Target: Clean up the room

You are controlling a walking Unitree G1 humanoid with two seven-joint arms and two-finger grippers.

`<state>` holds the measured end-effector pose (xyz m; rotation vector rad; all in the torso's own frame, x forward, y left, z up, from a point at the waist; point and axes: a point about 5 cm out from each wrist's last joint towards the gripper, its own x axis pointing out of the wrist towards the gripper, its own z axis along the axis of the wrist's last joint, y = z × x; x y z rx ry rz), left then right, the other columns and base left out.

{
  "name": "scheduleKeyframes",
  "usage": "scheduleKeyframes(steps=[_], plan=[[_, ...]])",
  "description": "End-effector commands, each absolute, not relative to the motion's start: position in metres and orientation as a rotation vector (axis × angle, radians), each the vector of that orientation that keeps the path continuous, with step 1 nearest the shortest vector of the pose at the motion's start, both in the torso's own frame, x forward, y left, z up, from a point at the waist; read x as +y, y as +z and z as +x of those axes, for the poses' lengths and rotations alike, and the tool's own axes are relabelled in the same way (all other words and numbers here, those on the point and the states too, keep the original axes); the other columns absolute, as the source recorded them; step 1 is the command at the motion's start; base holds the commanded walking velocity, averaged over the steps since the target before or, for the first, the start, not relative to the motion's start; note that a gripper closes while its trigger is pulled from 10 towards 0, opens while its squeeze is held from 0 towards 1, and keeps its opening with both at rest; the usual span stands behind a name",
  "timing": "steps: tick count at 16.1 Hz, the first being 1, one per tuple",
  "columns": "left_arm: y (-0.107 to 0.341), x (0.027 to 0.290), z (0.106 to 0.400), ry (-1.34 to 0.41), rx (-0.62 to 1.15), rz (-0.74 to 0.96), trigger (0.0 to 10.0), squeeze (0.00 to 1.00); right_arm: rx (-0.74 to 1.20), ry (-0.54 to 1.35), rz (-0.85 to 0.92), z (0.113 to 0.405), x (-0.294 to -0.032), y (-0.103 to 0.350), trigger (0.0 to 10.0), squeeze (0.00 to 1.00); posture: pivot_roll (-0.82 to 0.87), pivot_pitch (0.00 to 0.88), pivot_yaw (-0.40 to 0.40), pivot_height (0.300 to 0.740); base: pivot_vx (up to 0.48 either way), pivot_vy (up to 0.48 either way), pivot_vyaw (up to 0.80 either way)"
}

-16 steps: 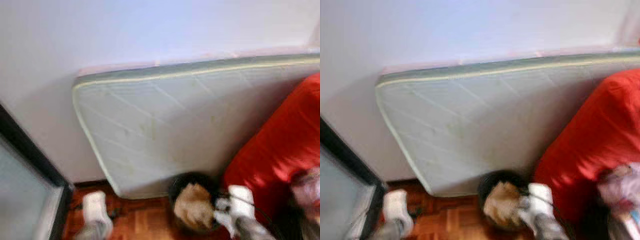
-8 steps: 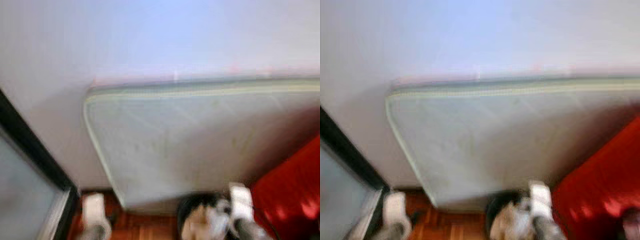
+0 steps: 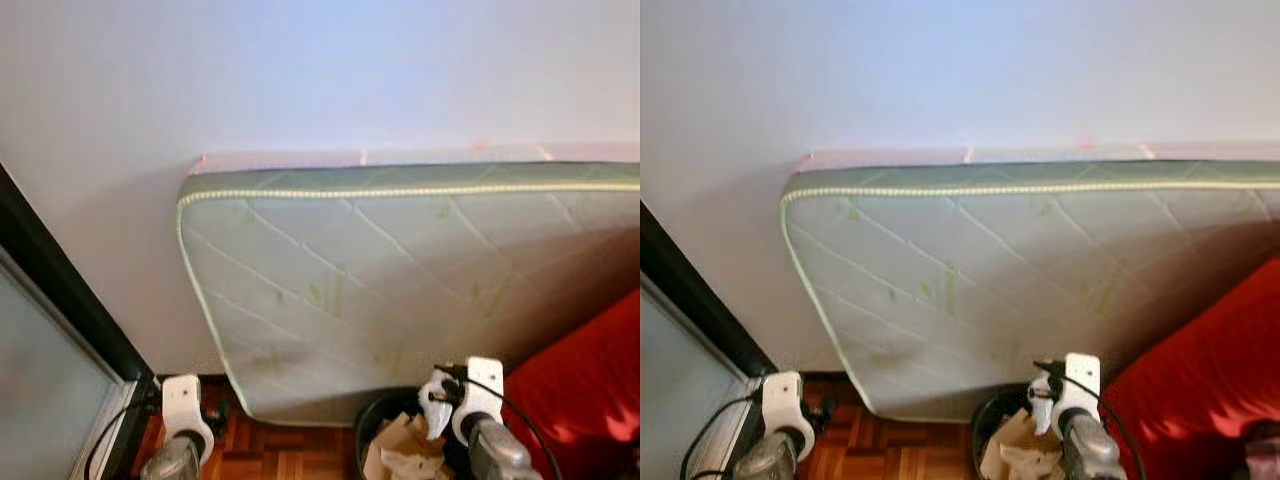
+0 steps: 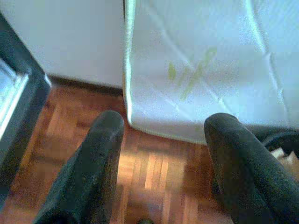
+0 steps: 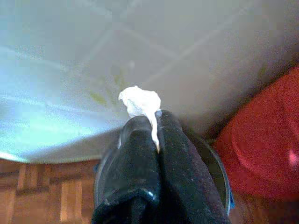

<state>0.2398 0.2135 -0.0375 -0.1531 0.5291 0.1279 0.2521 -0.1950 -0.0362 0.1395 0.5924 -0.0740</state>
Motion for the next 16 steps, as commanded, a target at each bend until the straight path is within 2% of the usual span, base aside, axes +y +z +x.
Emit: scheduleKeyframes(steps=[1, 3, 4, 5, 8, 10, 11, 13, 14, 16], plan=[[-0.037, 0.215, 0.239, 0.133, 0.511, -0.132, 10.0, 0.00, 0.569, -0.077, 0.151, 0.253, -0.196, -0.035, 10.0, 0.00, 0.06, 0.000, 0.010, 0.727, 0.000, 0.000, 0.00], [-0.033, 0.216, 0.241, 0.137, 0.467, -0.106, 10.0, 0.00, 0.539, -0.081, 0.161, 0.253, -0.196, -0.033, 10.0, 0.00, 0.06, 0.000, 0.010, 0.727, 0.000, 0.000, 0.00], [0.026, 0.208, 0.303, 0.080, 0.215, -0.072, 10.0, 0.00, 0.521, -0.078, 0.172, 0.254, -0.196, -0.032, 10.0, 0.00, 0.06, 0.000, 0.016, 0.727, 0.000, 0.000, 0.00], [0.049, 0.204, 0.321, 0.056, 0.122, -0.059, 10.0, 0.00, 0.510, -0.076, 0.173, 0.254, -0.196, -0.031, 10.0, 0.00, 0.06, 0.000, 0.016, 0.727, 0.000, 0.000, 0.00], [0.057, 0.200, 0.326, 0.051, 0.079, -0.030, 10.0, 0.00, 0.494, -0.061, 0.169, 0.254, -0.195, -0.030, 10.0, 0.00, 0.06, 0.000, 0.021, 0.727, 0.000, 0.000, 0.00], [0.069, 0.200, 0.328, 0.066, -0.016, 0.141, 10.0, 0.00, 0.481, -0.059, 0.170, 0.254, -0.195, -0.029, 10.0, 0.00, 0.06, 0.000, 0.024, 0.727, 0.000, 0.000, 0.00], [0.067, 0.198, 0.328, 0.062, 0.005, 0.091, 10.0, 0.00, 0.466, -0.059, 0.168, 0.255, -0.195, -0.028, 10.0, 0.00, 0.06, 0.000, 0.024, 0.727, 0.000, 0.000, 0.00], [0.063, 0.196, 0.322, 0.063, -0.018, 0.149, 10.0, 0.00, 0.435, -0.072, 0.192, 0.255, -0.196, -0.027, 10.0, 0.00, 0.06, 0.000, 0.027, 0.727, 0.000, 0.000, 0.00], [0.055, 0.194, 0.318, 0.067, 0.017, 0.116, 10.0, 0.00, 0.422, -0.069, 0.208, 0.255, -0.195, -0.026, 10.0, 0.00, 0.06, 0.000, 0.027, 0.727, 0.000, 0.000, 0.00], [0.036, 0.169, 0.306, 0.059, 0.061, 0.085, 10.0, 0.00, 0.411, -0.047, 0.186, 0.256, -0.195, -0.024, 10.0, 0.00, 0.05, 0.000, 0.025, 0.727, 0.000, 0.000, 0.00]])
